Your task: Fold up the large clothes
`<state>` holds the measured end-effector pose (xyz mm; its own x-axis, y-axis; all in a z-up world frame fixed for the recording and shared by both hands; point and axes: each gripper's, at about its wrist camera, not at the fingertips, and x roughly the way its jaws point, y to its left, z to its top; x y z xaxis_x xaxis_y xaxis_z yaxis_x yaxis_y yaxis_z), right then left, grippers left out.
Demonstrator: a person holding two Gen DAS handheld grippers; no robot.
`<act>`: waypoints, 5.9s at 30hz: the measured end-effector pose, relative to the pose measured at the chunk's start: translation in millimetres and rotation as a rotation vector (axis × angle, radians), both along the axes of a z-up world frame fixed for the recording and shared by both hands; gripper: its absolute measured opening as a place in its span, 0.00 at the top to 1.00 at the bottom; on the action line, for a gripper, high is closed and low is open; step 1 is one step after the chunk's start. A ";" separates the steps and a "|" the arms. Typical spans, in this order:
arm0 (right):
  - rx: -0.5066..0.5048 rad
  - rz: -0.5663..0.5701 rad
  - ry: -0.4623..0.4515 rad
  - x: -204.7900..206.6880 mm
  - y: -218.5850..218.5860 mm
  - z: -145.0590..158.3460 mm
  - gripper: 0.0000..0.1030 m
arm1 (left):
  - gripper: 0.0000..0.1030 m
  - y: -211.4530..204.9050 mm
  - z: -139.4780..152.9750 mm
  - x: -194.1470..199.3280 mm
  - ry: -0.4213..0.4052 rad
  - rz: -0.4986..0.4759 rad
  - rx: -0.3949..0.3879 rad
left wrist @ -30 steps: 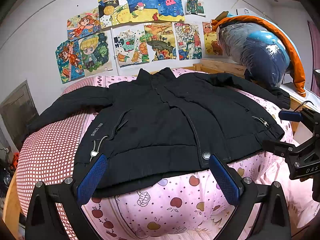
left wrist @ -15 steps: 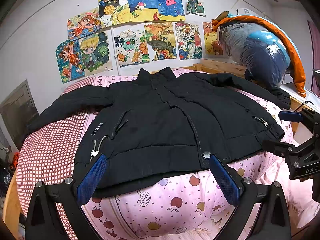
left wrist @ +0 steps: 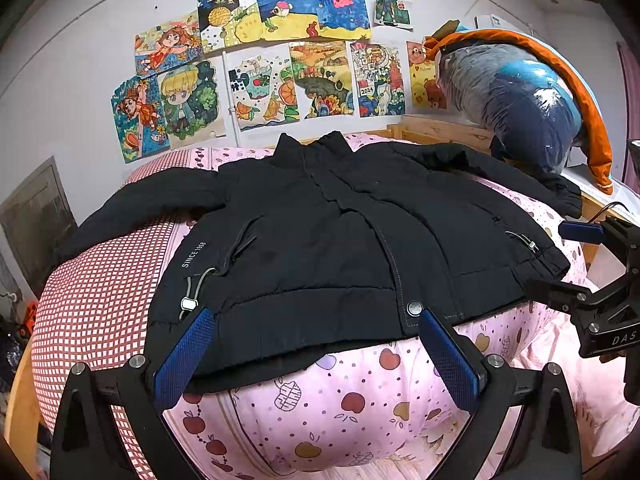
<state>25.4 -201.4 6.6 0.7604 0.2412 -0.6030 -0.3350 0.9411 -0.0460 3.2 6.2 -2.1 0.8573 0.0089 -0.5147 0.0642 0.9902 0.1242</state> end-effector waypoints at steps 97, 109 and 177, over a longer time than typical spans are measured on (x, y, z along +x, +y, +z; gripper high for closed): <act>0.052 -0.522 0.060 188.0 -111.0 22.7 0.01 | 0.00 -81.9 49.3 298.8 0.077 0.097 0.206; 0.453 -0.724 0.187 197.9 -212.2 -36.8 0.01 | 0.00 -106.1 17.8 342.3 0.092 0.074 0.211; 1.203 -0.873 0.408 207.3 -290.3 -146.0 0.36 | 0.00 -154.6 -68.8 434.3 0.467 -0.073 -0.012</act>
<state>232.8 -491.7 -139.5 0.7559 0.3037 -0.5800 0.5213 0.2568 0.8138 437.5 -148.4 -70.9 0.5319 -0.0509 -0.8453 0.1799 0.9822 0.0541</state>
